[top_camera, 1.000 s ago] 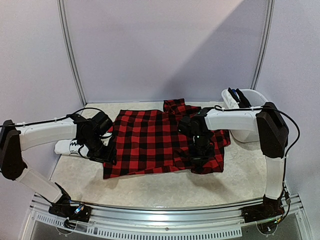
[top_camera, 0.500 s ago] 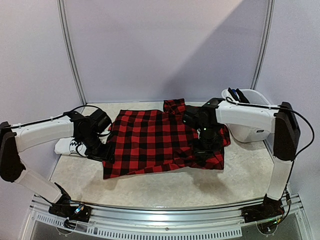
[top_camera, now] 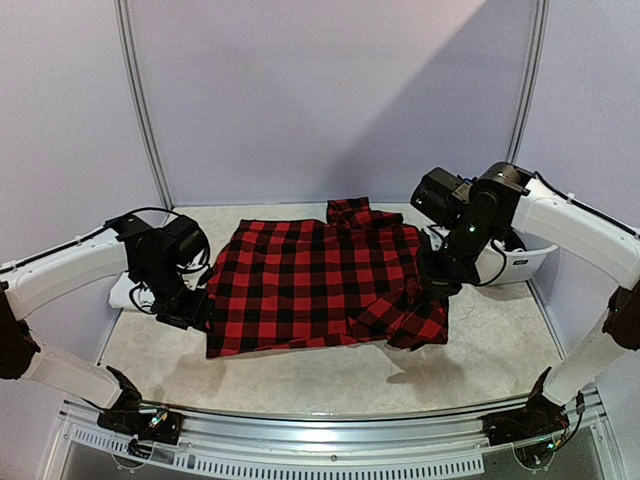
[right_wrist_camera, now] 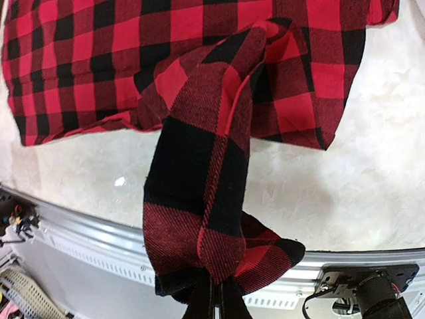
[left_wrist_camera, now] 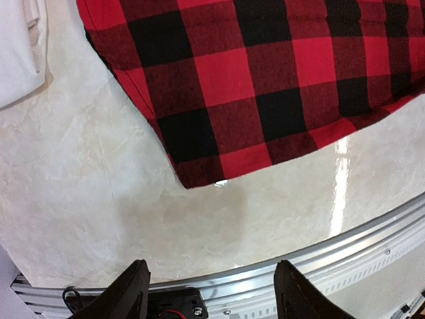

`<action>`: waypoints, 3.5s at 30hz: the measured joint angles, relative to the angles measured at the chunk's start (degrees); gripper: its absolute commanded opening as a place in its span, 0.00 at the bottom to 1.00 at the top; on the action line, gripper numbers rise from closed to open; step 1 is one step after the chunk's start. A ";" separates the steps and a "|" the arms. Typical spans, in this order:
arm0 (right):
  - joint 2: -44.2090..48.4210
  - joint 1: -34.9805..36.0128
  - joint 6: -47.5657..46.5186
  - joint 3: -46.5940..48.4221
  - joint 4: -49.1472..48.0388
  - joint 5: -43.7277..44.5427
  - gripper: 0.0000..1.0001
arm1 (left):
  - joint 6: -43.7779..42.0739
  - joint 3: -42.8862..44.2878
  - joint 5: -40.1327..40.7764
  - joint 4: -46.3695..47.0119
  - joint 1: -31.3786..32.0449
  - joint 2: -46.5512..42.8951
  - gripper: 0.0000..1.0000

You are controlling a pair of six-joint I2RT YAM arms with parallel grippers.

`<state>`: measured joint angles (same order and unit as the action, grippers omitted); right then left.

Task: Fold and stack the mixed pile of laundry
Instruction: Pick up the flattened shirt from the center of the board.

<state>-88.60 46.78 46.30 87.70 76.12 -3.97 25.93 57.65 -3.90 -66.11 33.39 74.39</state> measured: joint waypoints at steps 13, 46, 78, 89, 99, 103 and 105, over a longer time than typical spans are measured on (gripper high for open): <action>15.91 0.04 -0.09 -8.55 0.24 -14.84 0.00 | 3.96 -5.18 -2.12 -1.70 0.13 -2.78 0.64; 33.16 4.20 7.50 -26.01 -1.60 -33.31 0.00 | 9.51 -12.90 -8.72 18.36 -2.32 13.62 0.48; 32.57 4.22 7.58 -26.27 -1.53 -32.15 0.00 | 11.37 -15.45 -4.66 21.68 -3.72 11.21 0.00; 32.15 4.22 8.74 -21.44 -0.68 -29.33 0.00 | 9.40 -10.45 -6.14 15.04 -3.78 7.91 0.00; 26.45 4.22 8.09 -12.13 0.68 -23.41 0.00 | 9.01 -1.73 -9.05 9.53 -5.07 8.31 0.00; 23.12 4.22 7.26 -7.37 0.81 -20.06 0.00 | 8.74 1.44 -9.33 7.52 -6.67 9.29 0.00; 21.51 4.22 6.93 -4.66 0.83 -18.21 0.00 | 8.55 2.51 -9.42 6.60 -7.78 9.70 0.00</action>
<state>-67.09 51.00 53.23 83.05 76.95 -22.17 34.48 60.16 -13.32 -59.51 25.61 84.09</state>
